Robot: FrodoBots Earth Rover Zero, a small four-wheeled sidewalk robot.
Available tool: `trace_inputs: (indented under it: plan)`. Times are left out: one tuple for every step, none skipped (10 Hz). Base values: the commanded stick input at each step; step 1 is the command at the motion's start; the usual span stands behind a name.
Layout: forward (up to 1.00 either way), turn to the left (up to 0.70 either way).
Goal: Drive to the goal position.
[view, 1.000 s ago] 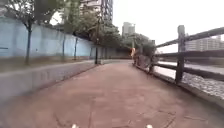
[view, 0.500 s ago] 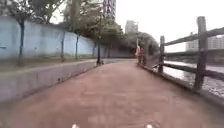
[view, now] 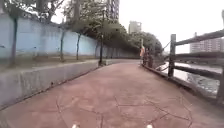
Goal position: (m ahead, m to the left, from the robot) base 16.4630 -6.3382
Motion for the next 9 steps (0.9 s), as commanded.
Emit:
trace_inputs:
  plan:
    - [1.00, 0.00]
    - [1.00, 0.00]
    - [1.00, 0.00]
    - [1.00, -0.29]
    - [1.00, -0.40]
    - [1.00, -0.40]
    - [1.00, -0.40]
    - [1.00, -0.40]
    - [1.00, -0.28]
